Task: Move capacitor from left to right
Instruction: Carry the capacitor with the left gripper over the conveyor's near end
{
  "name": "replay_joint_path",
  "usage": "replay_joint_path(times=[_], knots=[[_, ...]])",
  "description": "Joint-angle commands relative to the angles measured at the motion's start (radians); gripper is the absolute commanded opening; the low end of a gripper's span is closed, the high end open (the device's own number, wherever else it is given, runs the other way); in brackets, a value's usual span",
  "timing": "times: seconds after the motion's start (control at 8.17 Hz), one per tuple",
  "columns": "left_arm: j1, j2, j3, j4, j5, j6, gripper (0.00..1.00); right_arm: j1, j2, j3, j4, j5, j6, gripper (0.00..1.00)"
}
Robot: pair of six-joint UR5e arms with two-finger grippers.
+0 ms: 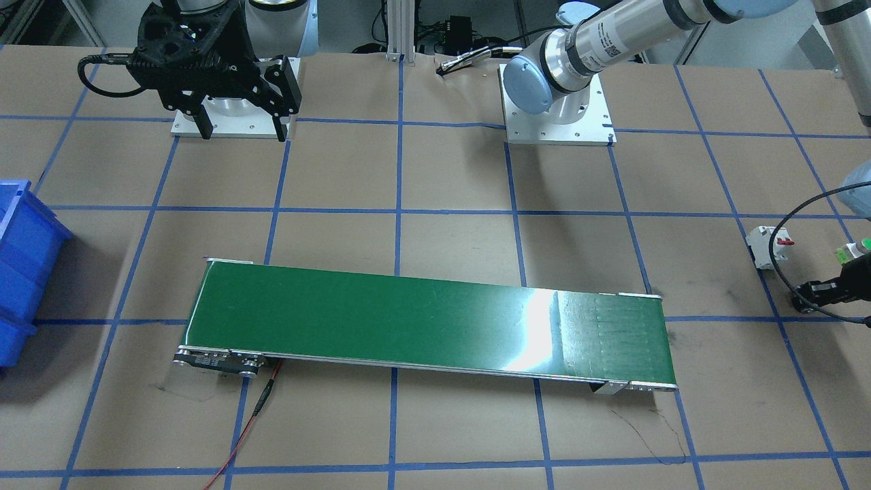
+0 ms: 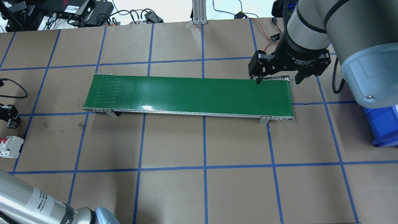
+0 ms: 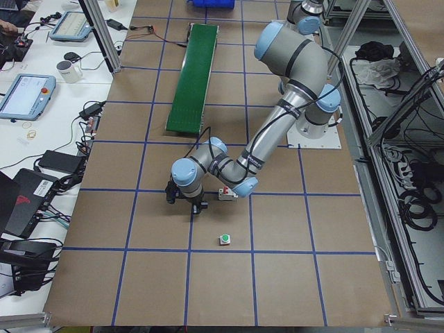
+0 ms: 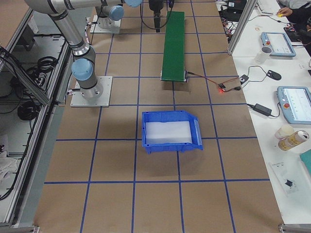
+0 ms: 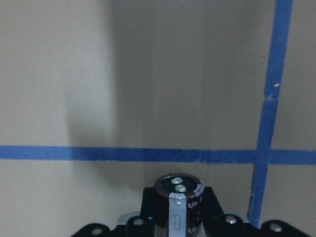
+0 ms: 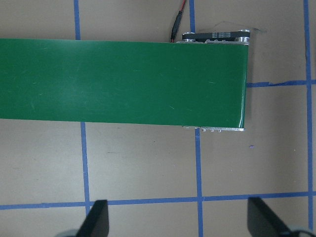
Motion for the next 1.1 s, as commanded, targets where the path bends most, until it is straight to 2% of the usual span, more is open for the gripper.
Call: replay_joint_path(times=[0.0,0.12,0.37,0.61,0.98], knots=[[0.001,0.029,0.015,-0.123,0.003,-0.003,0.04,0.0,0.0,0.0,0.0,0.001,0.0,1.0],[-0.001,0.067,0.017,-0.149,-0.003,-0.007,0.0,0.0,0.0,0.0,0.0,-0.001,0.0,1.0],[-0.048,0.157,0.015,-0.174,-0.059,-0.068,0.0,0.0,-0.002,0.0,0.0,0.001,0.0,1.0],[-0.214,0.216,0.012,-0.193,-0.058,-0.186,0.0,0.0,0.0,0.0,0.0,0.001,0.0,1.0],[-0.461,0.228,0.005,-0.217,-0.058,-0.385,0.0,0.0,0.0,0.0,0.0,0.001,0.0,1.0]])
